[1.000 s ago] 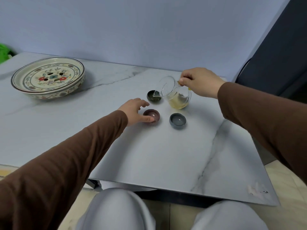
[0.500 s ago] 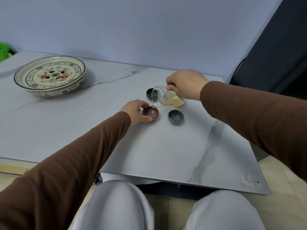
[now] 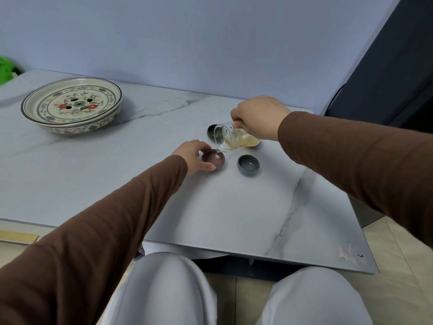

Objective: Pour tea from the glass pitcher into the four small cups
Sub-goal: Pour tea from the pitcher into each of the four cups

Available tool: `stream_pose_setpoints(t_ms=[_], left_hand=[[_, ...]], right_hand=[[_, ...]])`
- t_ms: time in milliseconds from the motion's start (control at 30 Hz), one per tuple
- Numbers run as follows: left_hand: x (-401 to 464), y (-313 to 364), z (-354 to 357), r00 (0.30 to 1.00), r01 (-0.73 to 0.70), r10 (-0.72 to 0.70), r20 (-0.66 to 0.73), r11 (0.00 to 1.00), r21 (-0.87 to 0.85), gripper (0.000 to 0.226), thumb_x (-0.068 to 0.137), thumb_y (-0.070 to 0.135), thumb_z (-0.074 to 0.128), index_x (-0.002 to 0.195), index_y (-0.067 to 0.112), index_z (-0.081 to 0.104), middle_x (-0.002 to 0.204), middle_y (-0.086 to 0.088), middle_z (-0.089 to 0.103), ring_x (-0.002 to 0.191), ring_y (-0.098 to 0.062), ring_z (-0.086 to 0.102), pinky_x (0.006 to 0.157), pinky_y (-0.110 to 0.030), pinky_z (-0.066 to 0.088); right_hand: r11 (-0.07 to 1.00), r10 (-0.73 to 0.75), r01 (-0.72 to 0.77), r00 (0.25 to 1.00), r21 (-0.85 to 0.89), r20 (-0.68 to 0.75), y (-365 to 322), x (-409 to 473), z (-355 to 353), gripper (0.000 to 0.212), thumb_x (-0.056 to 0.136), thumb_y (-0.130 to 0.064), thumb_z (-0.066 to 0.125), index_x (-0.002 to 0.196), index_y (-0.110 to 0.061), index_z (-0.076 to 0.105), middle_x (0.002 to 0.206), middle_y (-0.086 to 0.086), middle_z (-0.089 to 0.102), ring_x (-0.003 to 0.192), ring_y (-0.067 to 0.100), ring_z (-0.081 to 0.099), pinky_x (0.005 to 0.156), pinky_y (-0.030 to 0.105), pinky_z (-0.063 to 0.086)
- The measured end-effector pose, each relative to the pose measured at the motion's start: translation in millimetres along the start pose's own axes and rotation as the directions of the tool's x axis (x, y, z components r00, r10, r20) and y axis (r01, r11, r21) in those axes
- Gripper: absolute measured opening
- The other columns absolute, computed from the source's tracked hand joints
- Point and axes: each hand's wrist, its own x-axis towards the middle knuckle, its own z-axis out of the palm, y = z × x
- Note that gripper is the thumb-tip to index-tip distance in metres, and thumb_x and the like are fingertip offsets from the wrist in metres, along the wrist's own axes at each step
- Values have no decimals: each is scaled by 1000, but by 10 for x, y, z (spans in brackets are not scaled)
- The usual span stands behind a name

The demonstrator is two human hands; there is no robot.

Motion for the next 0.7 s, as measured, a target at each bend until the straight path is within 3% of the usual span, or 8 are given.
stream_pose_setpoints(t_ms=[133,433,700], left_hand=[[-2,9,-12,1000,-3,3,2,1000,6,60,69,39,81,123,23,59,120,-1,59,105,-20,55,91,-31,44],[3,11,-5,1000,6,-6,6,1000,-4,59,69,38,81,122,23,59,119,1,59,102,-18,54,93,-33,45],[-2,25,-14,1000,16,-16,12,1000,14,60,69,40,80,123,25,59,120,2,59,103,-18,55,93,-33,45]], right_hand=[[1000,-1,1,1000,-12,11,-2,8,-37,25,102,-32,43,106,-19,64,98,4,67,78,26,48,63,32,31],[998,-12,14,1000,-68,27,1,8,-65,24,101,-30,43,98,-17,63,81,1,56,75,28,50,56,30,28],[992,-47,48,999,-118,17,-25,15,-85,22,102,-26,43,98,-16,61,86,3,62,76,28,51,54,30,27]])
